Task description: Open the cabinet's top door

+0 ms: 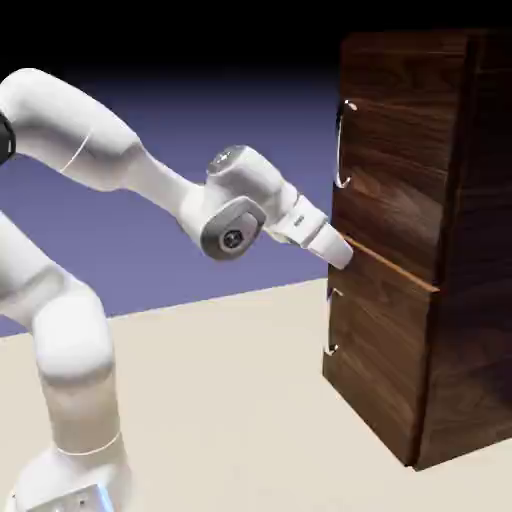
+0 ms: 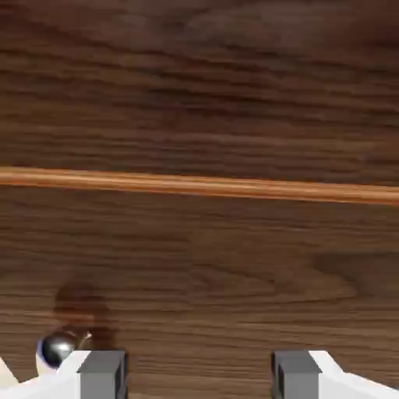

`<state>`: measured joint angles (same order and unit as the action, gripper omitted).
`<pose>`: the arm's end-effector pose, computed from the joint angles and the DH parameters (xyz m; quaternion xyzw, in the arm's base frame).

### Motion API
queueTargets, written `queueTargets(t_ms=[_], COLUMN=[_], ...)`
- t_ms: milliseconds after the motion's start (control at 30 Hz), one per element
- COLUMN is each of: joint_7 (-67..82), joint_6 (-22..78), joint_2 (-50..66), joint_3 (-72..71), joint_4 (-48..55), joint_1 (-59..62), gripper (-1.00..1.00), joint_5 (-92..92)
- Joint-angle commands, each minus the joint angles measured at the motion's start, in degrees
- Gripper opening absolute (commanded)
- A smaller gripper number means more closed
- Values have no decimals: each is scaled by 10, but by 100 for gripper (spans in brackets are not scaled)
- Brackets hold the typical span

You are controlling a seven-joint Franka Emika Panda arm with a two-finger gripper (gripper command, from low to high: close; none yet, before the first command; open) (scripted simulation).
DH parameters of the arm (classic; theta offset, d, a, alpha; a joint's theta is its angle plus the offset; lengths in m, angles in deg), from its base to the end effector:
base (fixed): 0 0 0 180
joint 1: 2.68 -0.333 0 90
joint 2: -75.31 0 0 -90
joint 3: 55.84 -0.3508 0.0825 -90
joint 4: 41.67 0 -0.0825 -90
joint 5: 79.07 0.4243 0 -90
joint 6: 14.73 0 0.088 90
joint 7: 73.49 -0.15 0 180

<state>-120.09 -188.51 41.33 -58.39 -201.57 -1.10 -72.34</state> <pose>0.4344 -0.0013 0.4521 -0.8222 0.3992 -0.3643 0.1787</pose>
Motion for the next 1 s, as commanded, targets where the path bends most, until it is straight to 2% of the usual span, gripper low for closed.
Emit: queueTargets(t_ms=[0,967], joint_7=[-15,-461], joint_6=[1,25], joint_2=[-5,-147], joint_3=[-9,-283], joint_4=[4,123], joint_1=[8,252], gripper=[0,0], joint_5=[25,748])
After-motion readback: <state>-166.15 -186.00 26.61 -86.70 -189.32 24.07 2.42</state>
